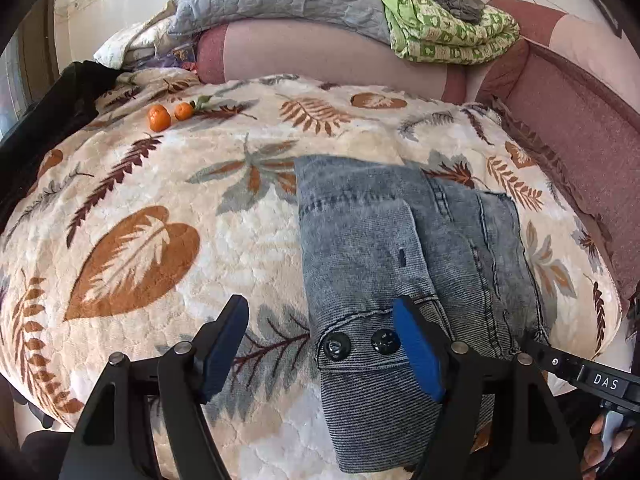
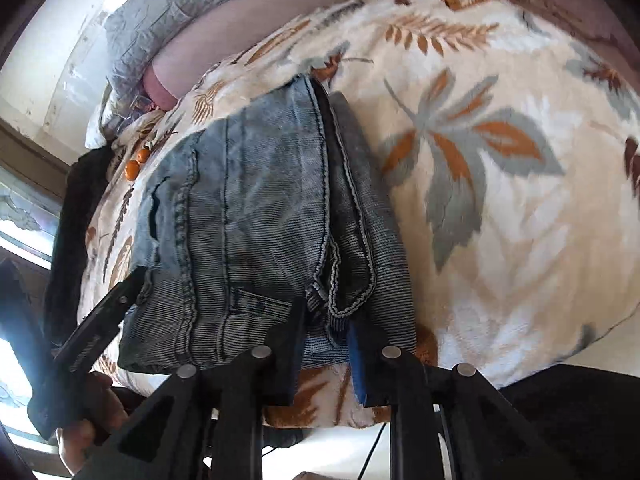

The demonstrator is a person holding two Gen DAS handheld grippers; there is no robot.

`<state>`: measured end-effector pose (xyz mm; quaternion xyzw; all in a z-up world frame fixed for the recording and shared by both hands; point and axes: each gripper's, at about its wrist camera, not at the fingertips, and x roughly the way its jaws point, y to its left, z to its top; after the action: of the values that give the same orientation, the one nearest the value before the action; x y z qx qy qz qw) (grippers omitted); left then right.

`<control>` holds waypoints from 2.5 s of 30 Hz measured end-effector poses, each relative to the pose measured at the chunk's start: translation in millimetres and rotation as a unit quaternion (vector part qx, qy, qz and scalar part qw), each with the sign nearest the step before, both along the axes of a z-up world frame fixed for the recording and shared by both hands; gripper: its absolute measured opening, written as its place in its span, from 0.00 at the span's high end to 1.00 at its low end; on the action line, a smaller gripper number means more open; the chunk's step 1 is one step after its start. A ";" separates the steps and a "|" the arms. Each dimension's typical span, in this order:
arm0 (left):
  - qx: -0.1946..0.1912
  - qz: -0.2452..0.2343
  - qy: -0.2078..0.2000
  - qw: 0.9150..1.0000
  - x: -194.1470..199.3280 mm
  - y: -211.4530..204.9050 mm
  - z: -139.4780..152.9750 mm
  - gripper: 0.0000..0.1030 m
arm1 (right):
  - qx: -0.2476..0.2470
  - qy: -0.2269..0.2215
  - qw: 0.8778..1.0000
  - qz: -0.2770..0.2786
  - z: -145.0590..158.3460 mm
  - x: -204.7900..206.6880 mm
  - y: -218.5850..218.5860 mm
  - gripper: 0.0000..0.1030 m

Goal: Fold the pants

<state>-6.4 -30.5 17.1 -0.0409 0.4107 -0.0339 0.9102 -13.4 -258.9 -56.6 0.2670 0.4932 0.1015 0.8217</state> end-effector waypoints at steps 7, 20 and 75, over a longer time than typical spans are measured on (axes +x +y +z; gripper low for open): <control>0.085 -0.019 0.017 0.996 7.7 -18.7 -28.0 0.27 | -0.032 -0.002 0.999 0.002 30.8 -6.1 -13.7 0.67; 0.046 -0.009 0.002 0.999 5.9 -9.0 -29.1 0.26 | 0.165 0.049 0.985 -0.001 14.2 -9.9 -10.5 0.57; -0.276 -0.040 0.094 0.956 -0.6 47.9 -44.6 0.27 | -0.083 0.021 0.994 0.067 23.5 122.8 41.1 0.53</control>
<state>-7.0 17.4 -27.6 -0.2771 0.4704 -0.1783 0.8186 109.4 -217.8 -33.1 0.1660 0.5334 0.1090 0.8222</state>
